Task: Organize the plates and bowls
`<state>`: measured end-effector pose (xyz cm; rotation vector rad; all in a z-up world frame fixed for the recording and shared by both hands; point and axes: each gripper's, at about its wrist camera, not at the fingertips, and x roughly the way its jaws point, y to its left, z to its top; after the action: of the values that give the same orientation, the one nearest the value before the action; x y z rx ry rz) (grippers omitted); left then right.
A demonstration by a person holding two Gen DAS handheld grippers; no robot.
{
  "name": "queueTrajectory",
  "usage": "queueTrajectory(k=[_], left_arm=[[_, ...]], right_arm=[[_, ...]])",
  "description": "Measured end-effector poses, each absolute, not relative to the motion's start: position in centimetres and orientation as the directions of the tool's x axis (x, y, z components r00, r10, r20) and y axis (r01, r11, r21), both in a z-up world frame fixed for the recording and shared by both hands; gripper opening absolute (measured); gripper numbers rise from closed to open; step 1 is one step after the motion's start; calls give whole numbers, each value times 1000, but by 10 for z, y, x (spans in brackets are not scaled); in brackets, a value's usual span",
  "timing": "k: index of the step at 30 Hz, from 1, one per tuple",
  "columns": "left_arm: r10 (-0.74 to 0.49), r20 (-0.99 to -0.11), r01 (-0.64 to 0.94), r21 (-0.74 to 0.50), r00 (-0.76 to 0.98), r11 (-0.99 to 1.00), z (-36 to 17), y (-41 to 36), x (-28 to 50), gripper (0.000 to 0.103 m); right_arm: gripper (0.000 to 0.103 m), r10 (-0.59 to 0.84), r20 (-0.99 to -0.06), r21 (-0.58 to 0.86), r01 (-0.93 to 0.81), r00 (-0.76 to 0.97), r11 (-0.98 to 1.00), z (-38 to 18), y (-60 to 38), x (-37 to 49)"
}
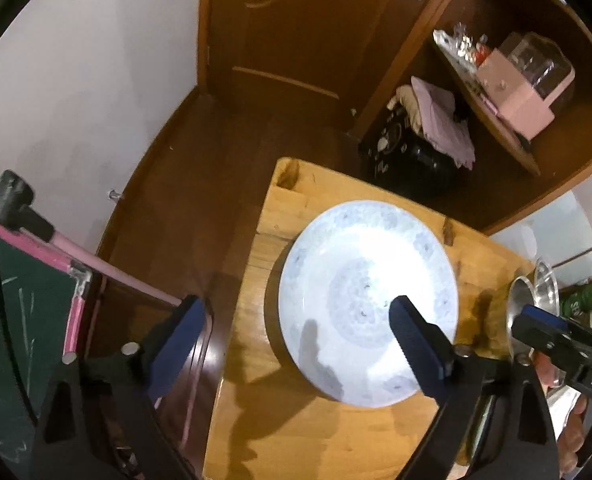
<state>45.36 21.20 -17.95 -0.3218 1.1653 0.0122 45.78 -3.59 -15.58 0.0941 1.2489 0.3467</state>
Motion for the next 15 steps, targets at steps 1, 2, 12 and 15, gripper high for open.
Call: queueTrajectory(k=[1,2,12,15], left_arm=[[-163,-908,-172,-245,386,954,-187,210,457,83],[-174,-912,-169,-251,371,953,-194,210,460,80],[-284,-913,-165,-340,293,926,-234,206,473,48],[-299,-913,-159,-351,276,923,-239,204,476,34]], right_arm=[[48,313,-914,266,-201,258,943,-163,-33,461],[48,316,-918,274,-196,238,942,-173,-30,466],[29,315,-936,291,-158,156,944,-220,-25,484],[17,315,-939,297,-137,138,945,-228,-29,488]])
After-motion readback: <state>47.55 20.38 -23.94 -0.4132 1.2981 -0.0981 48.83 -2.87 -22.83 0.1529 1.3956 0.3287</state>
